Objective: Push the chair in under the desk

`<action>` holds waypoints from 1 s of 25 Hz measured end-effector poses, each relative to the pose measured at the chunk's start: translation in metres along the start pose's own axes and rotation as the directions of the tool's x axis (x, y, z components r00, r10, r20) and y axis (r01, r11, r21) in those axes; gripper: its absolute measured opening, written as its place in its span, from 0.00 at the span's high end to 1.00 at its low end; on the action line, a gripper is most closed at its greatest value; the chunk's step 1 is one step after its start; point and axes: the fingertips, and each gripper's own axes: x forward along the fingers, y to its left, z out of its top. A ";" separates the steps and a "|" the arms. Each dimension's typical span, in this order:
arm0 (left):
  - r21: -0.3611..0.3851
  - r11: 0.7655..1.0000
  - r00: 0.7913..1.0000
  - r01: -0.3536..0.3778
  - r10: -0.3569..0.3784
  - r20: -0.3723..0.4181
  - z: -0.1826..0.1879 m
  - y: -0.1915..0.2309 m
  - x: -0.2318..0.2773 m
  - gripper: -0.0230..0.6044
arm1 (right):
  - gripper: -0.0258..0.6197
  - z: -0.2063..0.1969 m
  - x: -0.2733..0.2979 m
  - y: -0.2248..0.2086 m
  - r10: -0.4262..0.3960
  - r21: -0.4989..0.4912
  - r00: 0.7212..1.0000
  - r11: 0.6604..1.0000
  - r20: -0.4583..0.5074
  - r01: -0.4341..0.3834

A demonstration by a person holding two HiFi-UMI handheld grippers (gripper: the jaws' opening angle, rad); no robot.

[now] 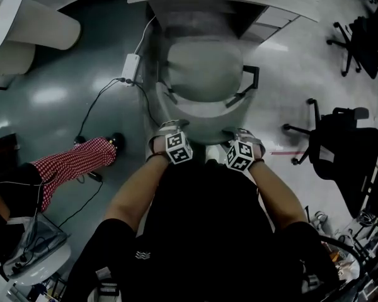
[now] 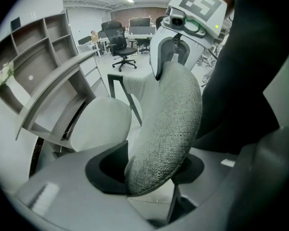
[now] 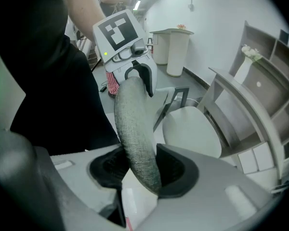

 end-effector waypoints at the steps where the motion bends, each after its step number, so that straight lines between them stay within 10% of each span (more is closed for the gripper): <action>1: 0.003 1.000 1.000 0.001 -0.001 0.000 -0.001 0.004 0.000 0.60 | 0.72 0.003 0.001 -0.003 -0.002 0.004 1.000 1.000 0.000 0.002; 25: 0.046 0.999 1.000 0.019 -0.019 -0.001 -0.001 0.099 0.000 0.61 | 0.72 0.035 0.017 -0.089 -0.029 0.036 0.999 0.999 -0.015 0.029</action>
